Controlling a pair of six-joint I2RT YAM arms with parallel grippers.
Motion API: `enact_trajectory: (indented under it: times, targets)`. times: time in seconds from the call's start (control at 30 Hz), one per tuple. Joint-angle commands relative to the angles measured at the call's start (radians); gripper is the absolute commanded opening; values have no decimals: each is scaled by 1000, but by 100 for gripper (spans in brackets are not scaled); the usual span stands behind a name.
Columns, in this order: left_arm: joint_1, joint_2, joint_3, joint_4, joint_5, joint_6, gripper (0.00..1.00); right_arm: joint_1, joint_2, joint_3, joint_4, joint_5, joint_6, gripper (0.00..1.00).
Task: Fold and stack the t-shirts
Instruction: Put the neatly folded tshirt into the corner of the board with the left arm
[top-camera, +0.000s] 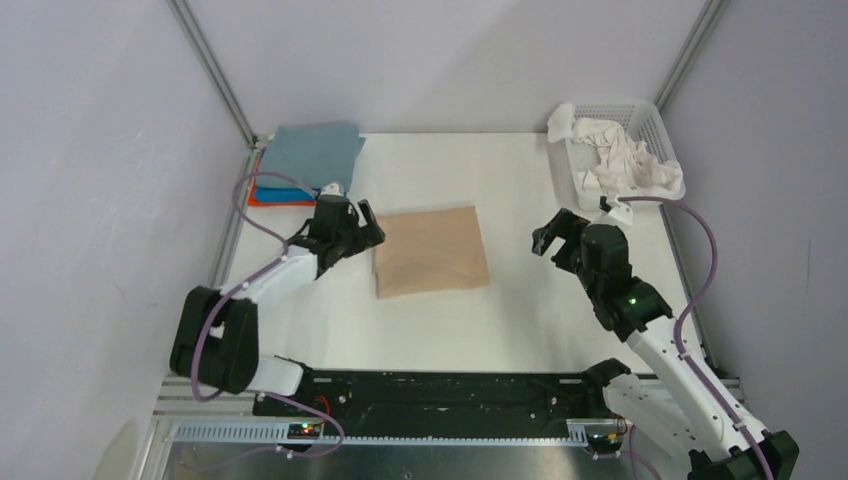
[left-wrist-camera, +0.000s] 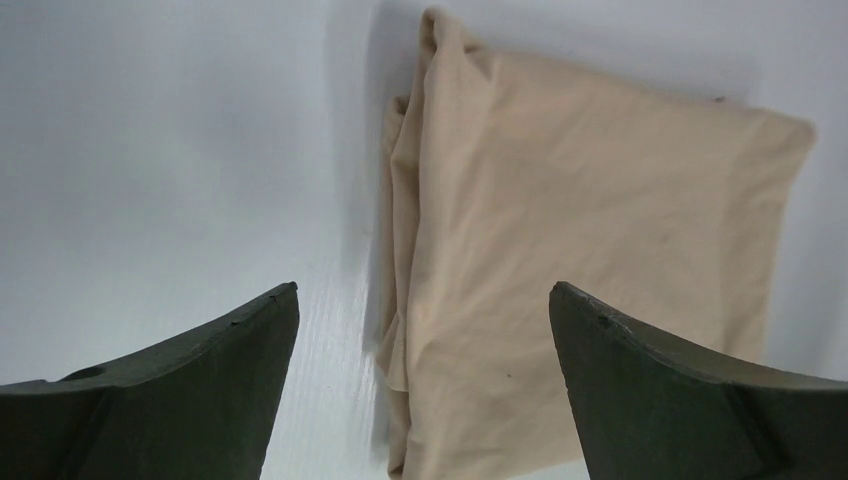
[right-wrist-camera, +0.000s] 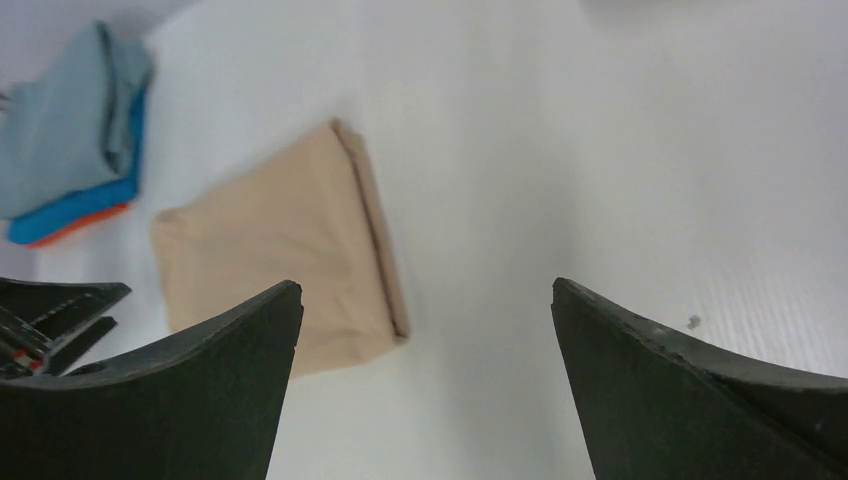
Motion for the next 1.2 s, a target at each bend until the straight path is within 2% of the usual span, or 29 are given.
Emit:
enact_trajectory:
  times: [0.0, 0.1, 0.2, 0.37, 0.53, 0.6, 0.67, 0.7, 0.73, 0.77, 0.83, 0.93, 1.03, 1.17]
  targets:
    - [-1, 106, 70, -5, 70, 22, 100, -6, 12, 3, -76, 76, 19, 100]
    - [-30, 208, 103, -16, 60, 6, 96, -8, 28, 3, -82, 80, 8, 99]
    - [-76, 265, 137, -40, -18, 5, 82, -12, 39, 3, -85, 87, -13, 99]
    - [-183, 368, 214, -125, -156, -2, 69, -17, 45, 3, -103, 128, -15, 99]
    - [-225, 455, 266, -198, -208, -31, 66, -23, 40, 3, -113, 135, -20, 99]
    - [-228, 477, 270, -205, -210, -36, 61, -26, 42, 3, -117, 139, -22, 99]
    - [-230, 500, 286, -207, -199, -37, 50, -29, 47, 3, -119, 137, -23, 99]
    - [-230, 507, 294, -206, -197, -37, 38, -29, 49, 3, -118, 135, -25, 100]
    - [-230, 520, 314, -208, -199, -34, 32, -29, 52, 3, -118, 131, -27, 99]
    - [-232, 523, 321, -212, -203, -19, 17, -29, 54, 3, -119, 129, -33, 99]
    - [-237, 516, 363, -229, -230, 25, 2, -29, 55, 3, -120, 129, -41, 99]
    - [-240, 476, 413, -254, -314, 107, 0, -32, 54, 0, -117, 140, -48, 99]
    - [-242, 442, 499, -258, -411, 269, 0, -32, 48, -11, -114, 175, -28, 99]
    - [-232, 496, 638, -249, -629, 474, 0, -32, 43, -16, -114, 210, -26, 99]
